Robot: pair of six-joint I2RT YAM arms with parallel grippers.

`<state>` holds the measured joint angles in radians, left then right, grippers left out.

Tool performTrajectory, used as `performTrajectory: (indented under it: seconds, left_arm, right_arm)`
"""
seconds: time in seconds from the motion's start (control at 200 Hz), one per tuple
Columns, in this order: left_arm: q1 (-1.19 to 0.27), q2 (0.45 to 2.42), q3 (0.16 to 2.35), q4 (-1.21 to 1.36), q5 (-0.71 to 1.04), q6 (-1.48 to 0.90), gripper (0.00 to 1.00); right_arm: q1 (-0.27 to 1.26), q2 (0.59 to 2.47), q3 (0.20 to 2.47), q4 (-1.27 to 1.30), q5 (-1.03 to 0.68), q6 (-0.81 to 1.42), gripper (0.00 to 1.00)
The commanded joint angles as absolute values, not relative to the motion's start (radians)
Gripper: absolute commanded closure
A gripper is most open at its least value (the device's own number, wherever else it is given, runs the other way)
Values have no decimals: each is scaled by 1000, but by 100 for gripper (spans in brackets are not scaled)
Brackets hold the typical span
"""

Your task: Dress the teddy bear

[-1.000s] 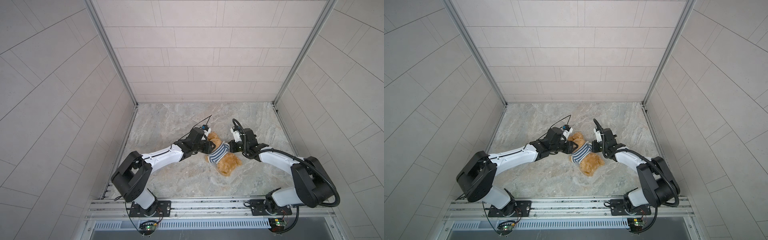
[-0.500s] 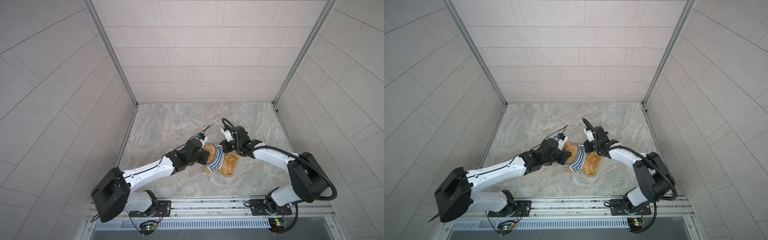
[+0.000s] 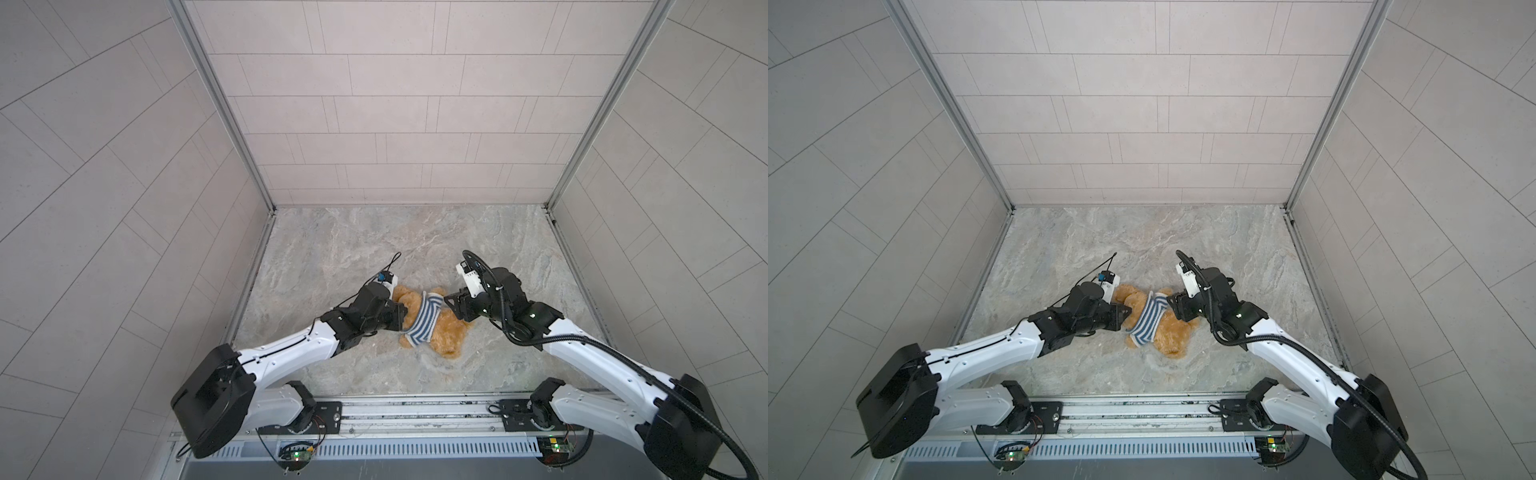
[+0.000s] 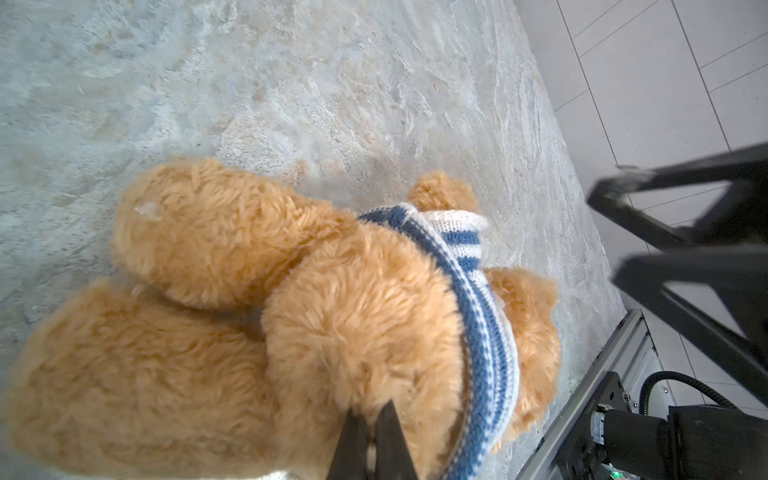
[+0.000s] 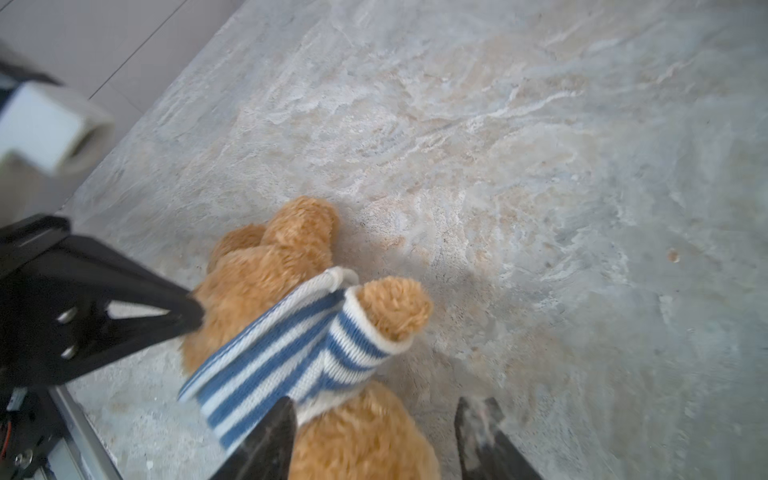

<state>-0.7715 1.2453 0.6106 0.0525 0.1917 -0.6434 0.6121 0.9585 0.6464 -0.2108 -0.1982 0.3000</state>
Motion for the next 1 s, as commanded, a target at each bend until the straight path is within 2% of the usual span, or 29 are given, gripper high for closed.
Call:
performTrajectory:
  seconds: [0.0, 0.14, 0.365, 0.446, 0.566, 0.771, 0.991]
  left_arm:
    - [-756, 1270, 627, 61, 214, -638, 100]
    - [-750, 1282, 652, 63, 230, -634, 100]
    - [-751, 1291, 668, 55, 242, -636, 100]
    - [-752, 1290, 665, 57, 245, -637, 100]
    - [-761, 1280, 654, 57, 245, -643, 100]
    - [-770, 1210, 658, -25, 217, -613, 100]
    - [-818, 1112, 776, -244, 116, -496, 73]
  right_arm:
    - [694, 843, 592, -330, -90, 302, 31]
    - [776, 836, 587, -400, -84, 316, 31]
    - [848, 977, 558, -310, -63, 320, 33]
    - [850, 1024, 556, -289, -48, 308, 36]
    - [850, 1066, 560, -278, -26, 300, 48]
    - [850, 1068, 534, -233, 9, 284, 77]
    - [857, 1008, 508, -195, 2, 263, 97]
